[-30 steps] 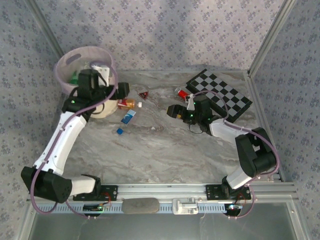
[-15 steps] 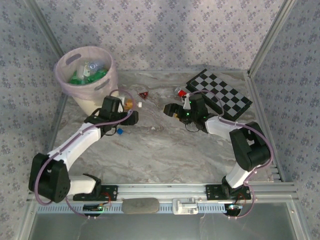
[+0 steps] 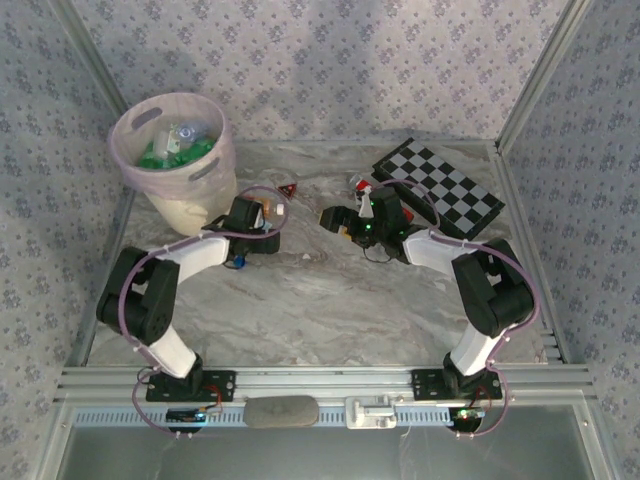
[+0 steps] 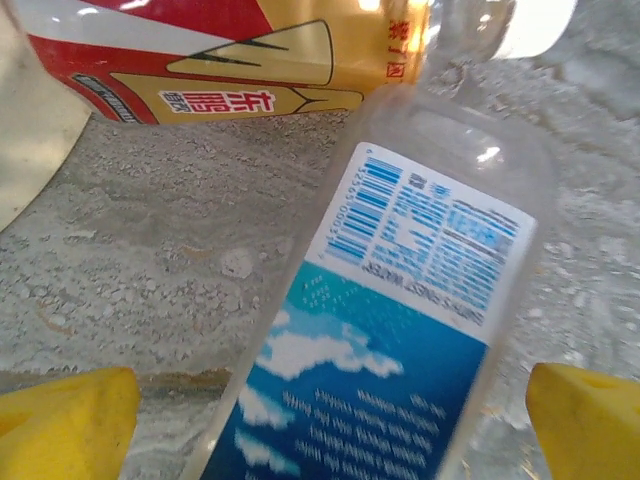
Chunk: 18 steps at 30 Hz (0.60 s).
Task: Put the plastic bottles in the bin
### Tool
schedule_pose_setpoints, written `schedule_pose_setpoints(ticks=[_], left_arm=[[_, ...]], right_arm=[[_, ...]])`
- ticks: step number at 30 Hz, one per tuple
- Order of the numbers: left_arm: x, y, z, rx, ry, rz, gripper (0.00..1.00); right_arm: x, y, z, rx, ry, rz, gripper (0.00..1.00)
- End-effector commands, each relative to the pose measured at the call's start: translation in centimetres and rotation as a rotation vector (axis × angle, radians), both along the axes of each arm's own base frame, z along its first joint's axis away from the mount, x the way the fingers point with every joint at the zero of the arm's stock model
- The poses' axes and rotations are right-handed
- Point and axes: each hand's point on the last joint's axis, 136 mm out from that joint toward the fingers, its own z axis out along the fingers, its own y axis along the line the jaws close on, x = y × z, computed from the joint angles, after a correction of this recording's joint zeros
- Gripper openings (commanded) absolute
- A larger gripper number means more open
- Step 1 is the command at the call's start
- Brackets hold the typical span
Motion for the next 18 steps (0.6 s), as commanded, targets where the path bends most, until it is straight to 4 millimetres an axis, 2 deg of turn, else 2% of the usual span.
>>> schedule_pose_setpoints(ticks=[1, 7, 14, 18], left_arm=[[1.2, 0.2, 0.1, 0.059, -0.012, -0.011, 0.98], [1.5, -0.1, -1.4, 0.071, 0.021, -0.03, 0.88], [1.4, -0.5, -1.6, 0.069, 0.038, -0.056, 0.57], [1.3, -0.8, -1.2, 0.055, 0.032, -0.067, 0.49]], right_arm=[[0.7, 0.2, 0.1, 0.007, -0.003, -0.014, 0.99], [0.7, 0.4, 0.0, 0.017, 0.002, -0.007, 0.99], [0.7, 0.4, -0.1, 0.019, -0.001, -0.011, 0.99], [0.7, 0.4, 0.0, 0.024, -0.001, -0.01, 0.99]])
